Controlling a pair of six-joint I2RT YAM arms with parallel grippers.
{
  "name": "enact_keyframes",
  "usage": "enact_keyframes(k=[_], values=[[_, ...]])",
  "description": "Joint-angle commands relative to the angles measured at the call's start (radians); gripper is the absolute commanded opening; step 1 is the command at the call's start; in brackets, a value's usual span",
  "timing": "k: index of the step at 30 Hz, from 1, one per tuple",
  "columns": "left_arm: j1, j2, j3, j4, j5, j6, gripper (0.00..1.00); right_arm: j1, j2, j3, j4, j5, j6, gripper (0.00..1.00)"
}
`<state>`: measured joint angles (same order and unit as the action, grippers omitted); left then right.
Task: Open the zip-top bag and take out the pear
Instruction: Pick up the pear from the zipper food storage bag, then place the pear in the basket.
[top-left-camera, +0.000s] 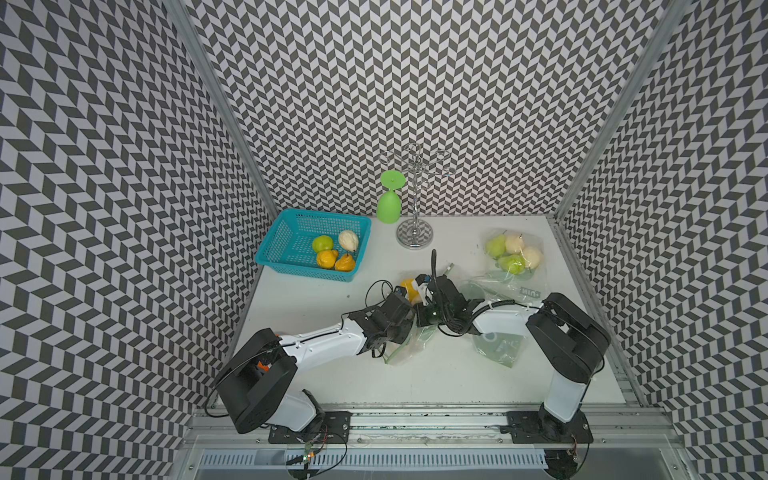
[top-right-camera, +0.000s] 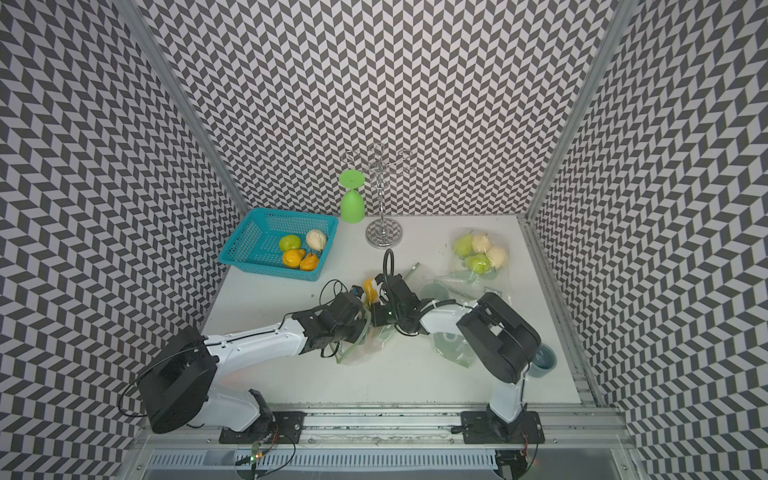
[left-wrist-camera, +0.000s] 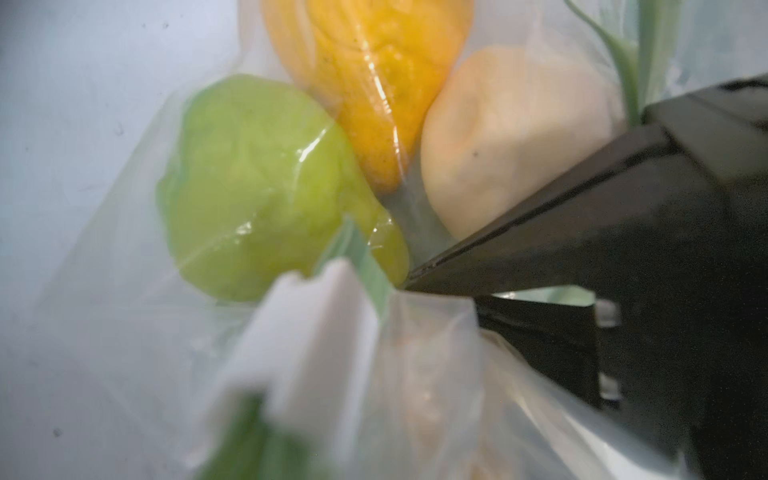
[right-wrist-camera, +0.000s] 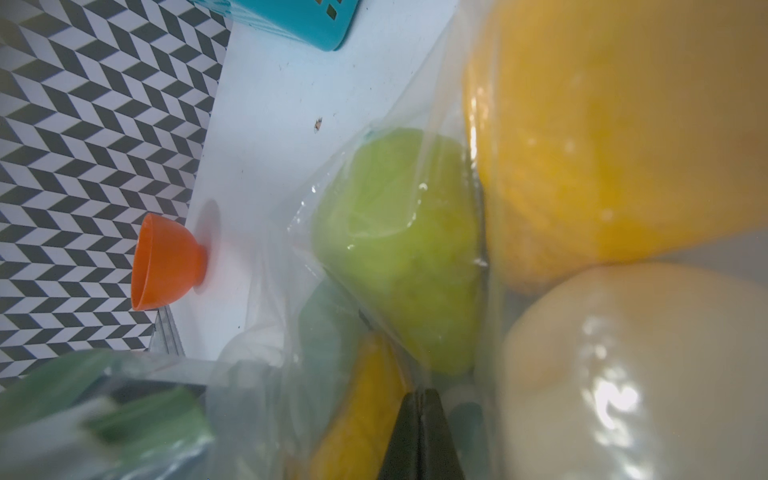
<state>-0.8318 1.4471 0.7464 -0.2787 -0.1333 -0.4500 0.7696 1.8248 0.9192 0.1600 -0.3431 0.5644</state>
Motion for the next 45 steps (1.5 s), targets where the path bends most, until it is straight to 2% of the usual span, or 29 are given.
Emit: enact_keyframes(k=[1,6,16,22,27,29,34,38,42,43,45], values=[[-0.006,-0.008,0.004,0.003,-0.014,0.018,0.43,0.028,0.024,-0.018,-0.069,-0.030,0.015,0.00],[-0.004,-0.102,-0.022,-0.031,-0.009,0.027,0.37,0.015,0.005,-0.038,-0.072,-0.005,0.026,0.00],[0.006,-0.355,-0.077,-0.092,0.065,-0.014,0.39,-0.016,-0.032,-0.049,-0.110,0.075,0.050,0.00],[0.095,-0.517,-0.069,-0.129,0.231,-0.033,0.40,-0.047,-0.054,-0.066,-0.090,0.117,0.087,0.00],[0.215,-0.595,-0.023,-0.143,0.446,-0.034,0.40,-0.051,-0.061,-0.038,-0.112,0.134,0.088,0.00],[0.269,-0.604,0.006,-0.134,0.558,-0.041,0.40,-0.051,-0.061,-0.030,-0.118,0.139,0.088,0.00],[0.421,-0.606,0.108,-0.104,0.737,-0.080,0.41,-0.052,-0.063,-0.028,-0.118,0.139,0.092,0.00],[0.553,-0.552,0.226,-0.123,0.835,-0.067,0.41,-0.051,-0.062,-0.038,-0.110,0.132,0.097,0.00],[0.700,-0.468,0.291,-0.116,0.886,-0.048,0.41,-0.051,-0.065,-0.036,-0.108,0.128,0.098,0.00],[0.733,-0.451,0.300,-0.089,0.889,-0.049,0.41,-0.050,-0.065,-0.036,-0.109,0.126,0.098,0.00],[0.784,-0.406,0.311,-0.059,0.818,-0.018,0.43,-0.052,-0.067,-0.037,-0.101,0.119,0.101,0.00]])
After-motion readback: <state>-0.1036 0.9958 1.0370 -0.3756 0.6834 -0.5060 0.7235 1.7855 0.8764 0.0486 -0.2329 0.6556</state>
